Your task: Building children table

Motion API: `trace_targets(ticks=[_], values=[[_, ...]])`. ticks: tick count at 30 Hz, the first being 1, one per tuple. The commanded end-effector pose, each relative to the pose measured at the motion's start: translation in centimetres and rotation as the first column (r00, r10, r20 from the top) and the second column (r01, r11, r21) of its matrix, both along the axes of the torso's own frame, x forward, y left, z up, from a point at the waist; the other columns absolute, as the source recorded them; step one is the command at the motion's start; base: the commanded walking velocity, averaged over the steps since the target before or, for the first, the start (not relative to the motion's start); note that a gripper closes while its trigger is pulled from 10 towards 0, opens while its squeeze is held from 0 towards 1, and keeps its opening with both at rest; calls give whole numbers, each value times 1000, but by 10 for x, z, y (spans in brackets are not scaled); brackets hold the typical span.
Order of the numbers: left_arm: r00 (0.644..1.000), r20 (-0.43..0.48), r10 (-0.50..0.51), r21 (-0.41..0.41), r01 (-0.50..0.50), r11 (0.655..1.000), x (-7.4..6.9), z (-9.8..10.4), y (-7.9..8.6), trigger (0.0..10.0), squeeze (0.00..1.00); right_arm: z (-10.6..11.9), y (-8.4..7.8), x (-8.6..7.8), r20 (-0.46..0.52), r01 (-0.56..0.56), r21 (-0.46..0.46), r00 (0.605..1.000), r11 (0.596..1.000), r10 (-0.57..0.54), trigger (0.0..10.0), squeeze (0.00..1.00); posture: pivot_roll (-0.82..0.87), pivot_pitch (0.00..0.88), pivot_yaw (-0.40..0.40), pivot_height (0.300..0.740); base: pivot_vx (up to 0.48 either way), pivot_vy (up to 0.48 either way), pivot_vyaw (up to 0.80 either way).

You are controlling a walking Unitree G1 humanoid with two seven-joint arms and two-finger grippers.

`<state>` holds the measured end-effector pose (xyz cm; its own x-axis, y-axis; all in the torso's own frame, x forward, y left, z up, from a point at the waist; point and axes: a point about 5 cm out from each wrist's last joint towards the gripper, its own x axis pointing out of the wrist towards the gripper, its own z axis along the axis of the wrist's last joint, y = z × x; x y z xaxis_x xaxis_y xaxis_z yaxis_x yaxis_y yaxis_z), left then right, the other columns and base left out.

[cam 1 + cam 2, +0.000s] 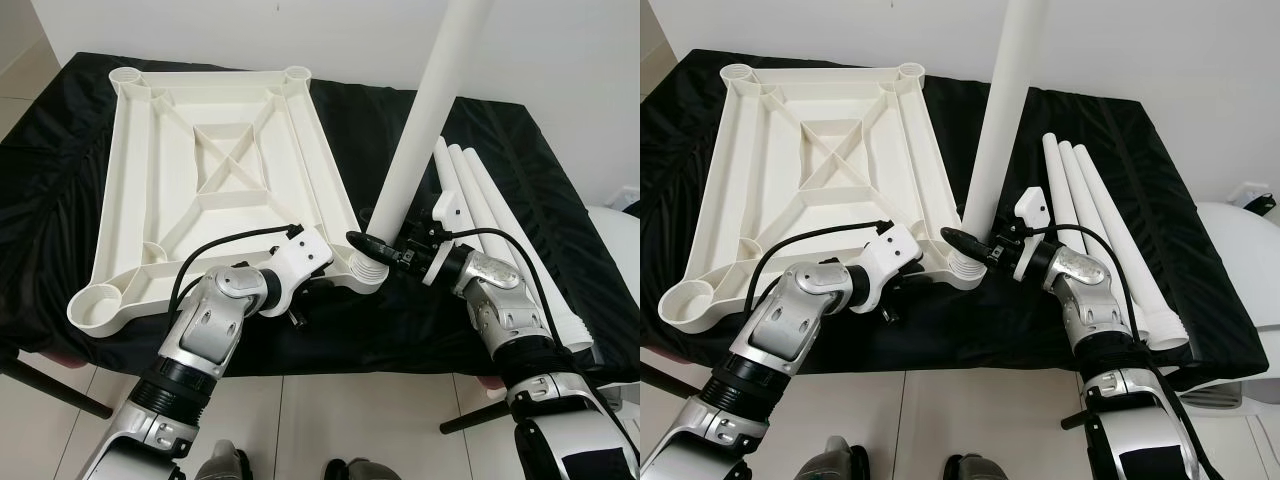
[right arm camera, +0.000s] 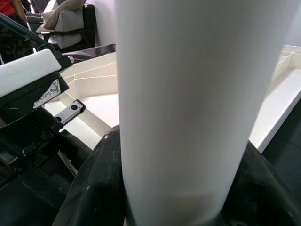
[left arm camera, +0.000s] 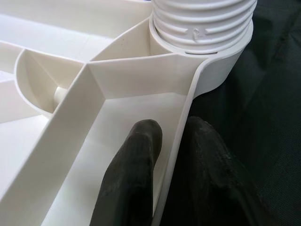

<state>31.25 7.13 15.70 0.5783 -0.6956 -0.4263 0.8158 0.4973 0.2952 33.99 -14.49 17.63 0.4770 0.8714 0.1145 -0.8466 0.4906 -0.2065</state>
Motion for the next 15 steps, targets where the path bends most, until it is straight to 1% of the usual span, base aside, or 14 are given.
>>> trace_targets(ticks=[1, 2, 3, 8, 9, 12, 13, 14, 15], values=[[996, 2, 86, 19, -86, 996, 1, -8, 4, 10000, 0, 0, 5, -4, 18, -48, -30, 999, 998, 48, 3098, 0, 9, 122, -91, 740, 0, 0, 0], [996, 2, 86, 19, -86, 996, 1, -8, 4, 10000, 0, 0, 5, -4, 18, -48, -30, 999, 998, 48, 3098, 0, 9, 122, -91, 740, 0, 0, 0], [996, 1, 87, 18, -87, 996, 1, -8, 4, 10000, 0, 0, 6, -4, 12, -53, -35, 998, 998, 54, 10000, 0, 9, 122, -91, 740, 0, 0, 0], [995, 1, 98, 17, -98, 995, 3, -8, 6, 10000, 0, 1, 7, -7, 28, -76, -38, 997, 996, 78, 10000, 0, 5, 121, -93, 740, 0, 0, 0], [995, 2, 101, 17, -101, 995, 3, -8, 6, 10000, 0, 2, 7, -8, 35, -82, -38, 996, 996, 84, 6353, 0, 5, 121, -93, 740, 0, 0, 0], [995, 2, 103, 17, -103, 995, 4, -7, 6, 10000, 0, 2, 7, -9, 37, -87, -37, 995, 996, 88, 6353, 0, 6, 120, -94, 740, 0, 0, 0], [994, 1, 106, 15, -106, 994, 4, -7, 6, 10000, 0, 2, 7, -10, 39, -88, -37, 995, 995, 89, 5882, 0, 6, 120, -94, 740, 0, 0, 0], [993, -2, 114, 14, -114, 993, 5, -7, 8, 10000, 0, 1, 7, -12, 47, -88, -39, 995, 995, 90, 10000, 0, 5, 119, -93, 740, 0, 0, 0], [993, -2, 114, 14, -114, 993, 5, -7, 8, 10000, 0, 1, 7, -12, 47, -88, -39, 995, 995, 90, 10000, 0, 5, 119, -93, 740, 0, 0, 0]])
